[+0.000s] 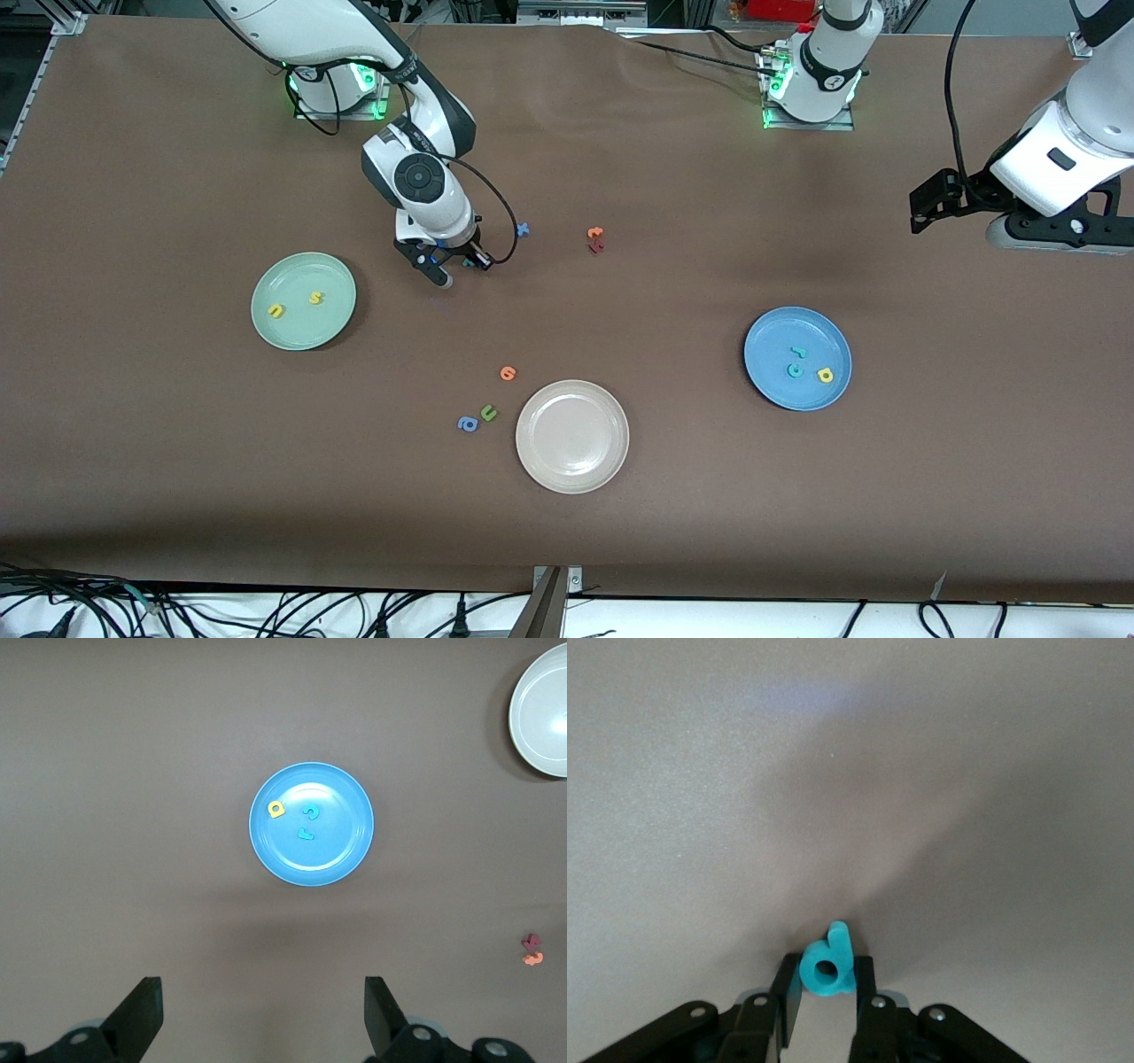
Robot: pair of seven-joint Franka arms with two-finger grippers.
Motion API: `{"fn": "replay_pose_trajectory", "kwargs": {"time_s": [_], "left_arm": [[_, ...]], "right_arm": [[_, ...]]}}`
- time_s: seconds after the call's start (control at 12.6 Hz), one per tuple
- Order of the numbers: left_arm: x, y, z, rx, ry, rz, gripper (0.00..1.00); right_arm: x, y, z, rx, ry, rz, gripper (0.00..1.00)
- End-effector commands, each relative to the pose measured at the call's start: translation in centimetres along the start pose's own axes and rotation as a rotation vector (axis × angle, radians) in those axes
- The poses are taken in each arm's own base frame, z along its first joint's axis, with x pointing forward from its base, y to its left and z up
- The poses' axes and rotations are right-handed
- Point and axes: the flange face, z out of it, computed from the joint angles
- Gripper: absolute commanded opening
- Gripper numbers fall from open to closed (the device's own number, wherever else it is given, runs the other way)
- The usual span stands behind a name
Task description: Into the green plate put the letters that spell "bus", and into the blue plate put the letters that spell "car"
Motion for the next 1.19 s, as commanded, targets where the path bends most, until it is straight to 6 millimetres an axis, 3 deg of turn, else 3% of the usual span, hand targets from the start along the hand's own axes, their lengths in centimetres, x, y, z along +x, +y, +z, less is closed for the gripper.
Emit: {"fn": "replay_pose_trajectory", "kwargs": {"time_s": [0.0,0.24,0.48,0.71,0.79,0.95,1.11], "left_arm": [[0.1,0.0,-0.6,-0.029,-0.007,0.007,1.00],[0.1,0.0,-0.6,-0.029,-0.007,0.007,1.00],[0.0,0.2,-0.6,-0.029,-0.007,0.010,1.00],[0.0,0.8,-0.7,-0.029,-0.006,0.001,1.00],[0.0,0.9,-0.7,-0.029,-0.006,0.001,1.00],[0.0,0.9,-0.7,-0.029,-0.006,0.004,1.00],[0.0,0.9,-0.7,-0.029,-0.006,0.003,1.00]], "right_arm": [[2.4,0.1,-3.8,-0.039,0.049,-0.025,0.13],[7.3,2.0,-9.4,-0.160,0.071,-0.118,0.13],[15.0,6.7,-12.1,-0.227,0.042,-0.258,0.13],[22.4,12.7,-11.1,-0.257,-0.008,-0.389,0.13],[24.1,14.4,-10.2,-0.263,-0.021,-0.417,0.13],[25.2,16.5,-7.5,-0.253,-0.019,-0.449,0.13],[25.3,17.4,-5.7,-0.245,-0.011,-0.453,0.14]]}}
